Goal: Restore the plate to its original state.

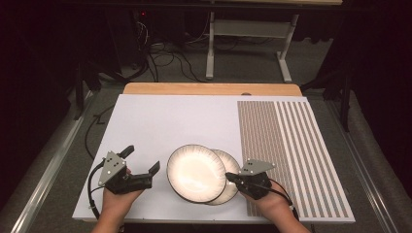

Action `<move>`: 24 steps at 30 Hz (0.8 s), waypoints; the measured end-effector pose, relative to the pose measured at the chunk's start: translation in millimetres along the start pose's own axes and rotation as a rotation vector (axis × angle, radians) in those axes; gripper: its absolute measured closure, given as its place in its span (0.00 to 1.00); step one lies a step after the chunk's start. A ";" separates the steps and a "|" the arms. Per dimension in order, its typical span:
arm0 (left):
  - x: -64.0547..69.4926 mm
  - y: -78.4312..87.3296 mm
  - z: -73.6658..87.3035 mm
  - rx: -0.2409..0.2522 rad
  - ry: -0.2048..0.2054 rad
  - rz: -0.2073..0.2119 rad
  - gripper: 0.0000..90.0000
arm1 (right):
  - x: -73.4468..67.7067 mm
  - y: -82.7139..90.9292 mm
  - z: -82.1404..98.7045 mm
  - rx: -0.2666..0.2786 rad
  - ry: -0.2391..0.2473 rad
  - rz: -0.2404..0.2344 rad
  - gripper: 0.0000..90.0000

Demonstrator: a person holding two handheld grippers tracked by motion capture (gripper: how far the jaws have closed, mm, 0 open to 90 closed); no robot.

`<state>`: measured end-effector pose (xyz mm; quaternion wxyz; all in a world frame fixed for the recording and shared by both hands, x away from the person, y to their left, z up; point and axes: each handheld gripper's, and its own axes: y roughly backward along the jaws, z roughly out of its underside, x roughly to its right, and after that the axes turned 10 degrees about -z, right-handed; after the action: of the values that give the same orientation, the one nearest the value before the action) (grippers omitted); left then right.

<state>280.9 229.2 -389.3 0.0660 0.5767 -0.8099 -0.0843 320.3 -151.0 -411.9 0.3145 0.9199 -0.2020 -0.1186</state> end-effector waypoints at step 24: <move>3.2 -1.0 1.1 -0.012 0.004 0.026 0.00 | 1.7 0.2 0.2 0.008 -0.005 -0.014 1.00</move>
<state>280.5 225.9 -390.5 0.0724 0.5659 -0.8166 -0.0871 321.7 -152.0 -412.0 0.3094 0.9222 -0.1971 -0.1223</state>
